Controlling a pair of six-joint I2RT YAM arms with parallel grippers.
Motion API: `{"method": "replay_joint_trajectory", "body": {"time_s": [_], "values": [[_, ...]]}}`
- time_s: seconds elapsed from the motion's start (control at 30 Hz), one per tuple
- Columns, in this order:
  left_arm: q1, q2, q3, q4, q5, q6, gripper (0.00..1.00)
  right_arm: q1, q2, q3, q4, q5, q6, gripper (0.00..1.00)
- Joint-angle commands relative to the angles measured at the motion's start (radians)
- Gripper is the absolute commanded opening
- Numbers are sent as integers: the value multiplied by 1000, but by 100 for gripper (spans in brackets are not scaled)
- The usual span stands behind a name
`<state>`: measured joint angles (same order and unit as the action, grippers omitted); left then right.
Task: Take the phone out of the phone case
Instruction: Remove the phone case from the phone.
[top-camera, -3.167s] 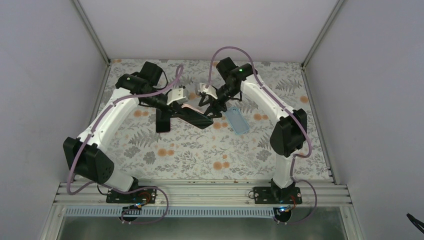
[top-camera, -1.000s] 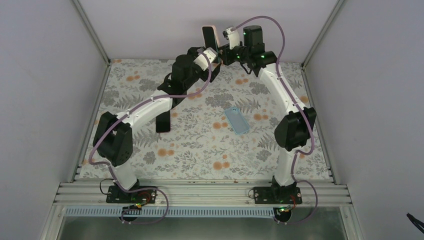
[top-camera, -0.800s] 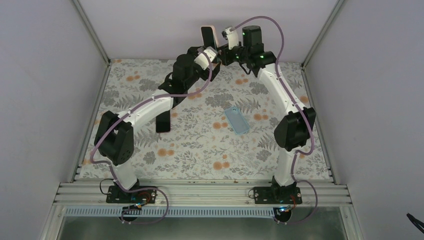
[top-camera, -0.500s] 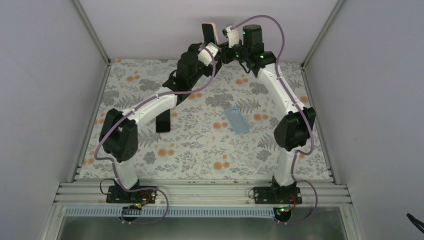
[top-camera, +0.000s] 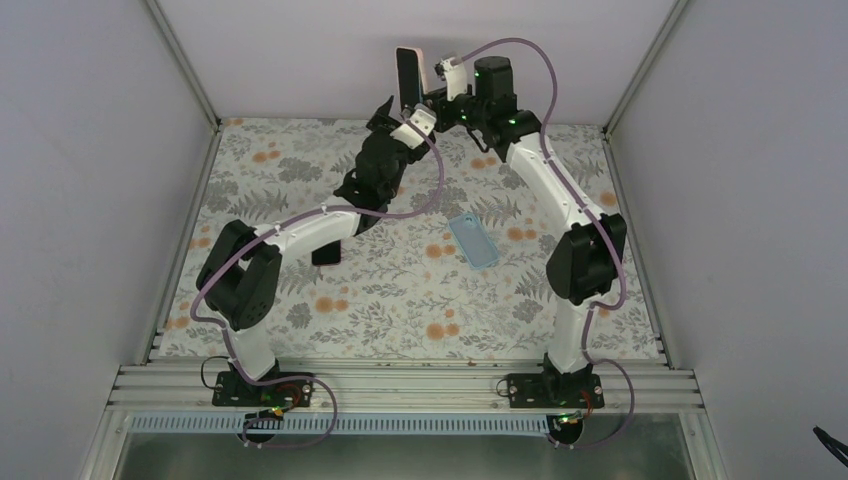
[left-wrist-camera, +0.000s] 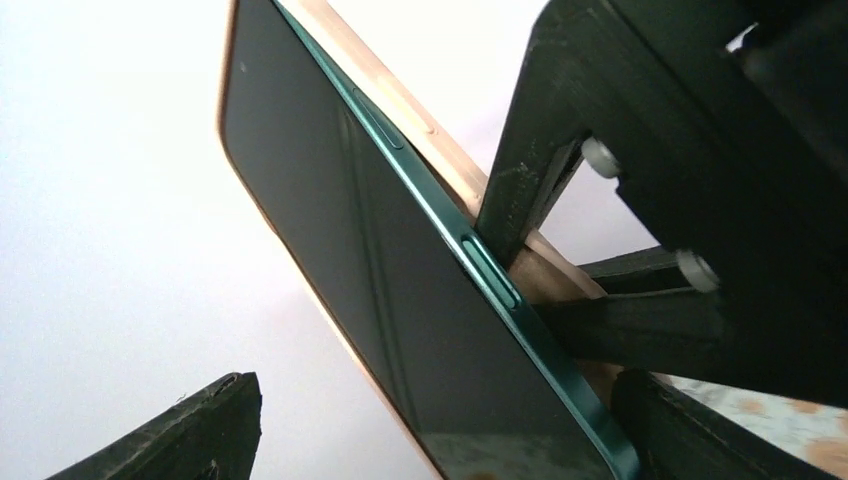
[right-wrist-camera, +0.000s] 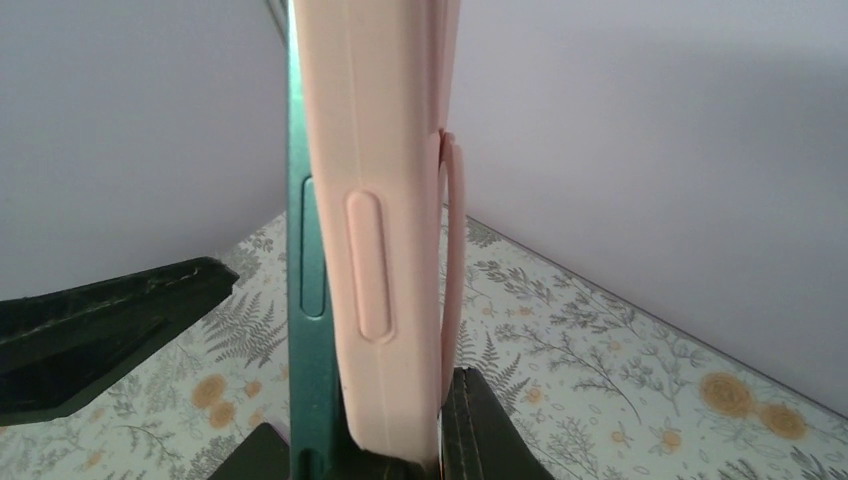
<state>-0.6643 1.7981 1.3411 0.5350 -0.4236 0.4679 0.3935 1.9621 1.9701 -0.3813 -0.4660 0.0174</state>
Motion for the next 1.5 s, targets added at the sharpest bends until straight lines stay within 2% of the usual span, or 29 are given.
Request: {"method": "replay_joint_trajectory", "body": {"time_s": [0.0, 0.17, 0.4, 0.63, 0.83, 1.03, 1.27, 1.47], "values": [[66, -34, -34, 345, -257, 236, 86, 9, -102, -42, 4, -90, 40, 3], [102, -35, -42, 381, -254, 251, 81, 27, -123, -60, 16, -117, 59, 3], [138, -13, -33, 377, -243, 215, 66, 76, -165, -150, 52, -141, 67, 3], [138, -5, 27, 238, -151, 98, 54, 145, -147, -171, 58, -153, 61, 3], [134, 13, 94, 118, -89, 39, 29, 180, -112, -151, 50, -171, 63, 3], [132, 19, 105, 143, -83, 65, 22, 195, -100, -153, 48, -177, 61, 3], [118, -18, 53, 160, -48, 73, 6, 181, -75, -126, -3, -53, -12, 3], [120, -105, -70, 198, 17, 108, 2, 91, -37, -52, -75, 79, -110, 3]]}}
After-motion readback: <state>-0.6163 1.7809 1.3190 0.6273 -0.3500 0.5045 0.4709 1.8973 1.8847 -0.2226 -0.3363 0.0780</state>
